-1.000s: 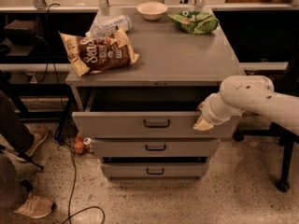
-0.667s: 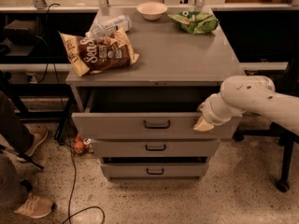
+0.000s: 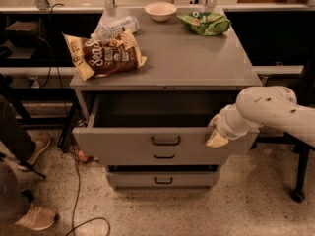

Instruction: Open top drawer

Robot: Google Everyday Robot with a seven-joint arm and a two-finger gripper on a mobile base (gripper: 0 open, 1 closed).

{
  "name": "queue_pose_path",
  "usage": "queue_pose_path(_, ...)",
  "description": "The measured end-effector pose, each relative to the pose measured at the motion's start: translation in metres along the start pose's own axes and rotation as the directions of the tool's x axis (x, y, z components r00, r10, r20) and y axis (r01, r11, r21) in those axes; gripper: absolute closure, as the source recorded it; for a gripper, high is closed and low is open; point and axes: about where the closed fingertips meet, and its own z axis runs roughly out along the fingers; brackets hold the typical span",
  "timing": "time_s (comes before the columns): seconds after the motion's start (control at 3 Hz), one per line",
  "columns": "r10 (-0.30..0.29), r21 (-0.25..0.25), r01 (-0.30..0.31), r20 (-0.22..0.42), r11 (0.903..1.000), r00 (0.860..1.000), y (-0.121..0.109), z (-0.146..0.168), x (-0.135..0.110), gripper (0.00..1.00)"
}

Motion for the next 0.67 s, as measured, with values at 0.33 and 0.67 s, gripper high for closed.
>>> queue_pose_path(0.33, 0.004, 0.000, -0.004, -0.001, 1.0000, 1.000, 0.003, -0.002, 0.001, 1.00)
queue_pose_path(0.67, 0.057, 0.007, -0.057, -0.007, 0.9983, 0.998, 0.037, -0.020, 0.008, 1.00)
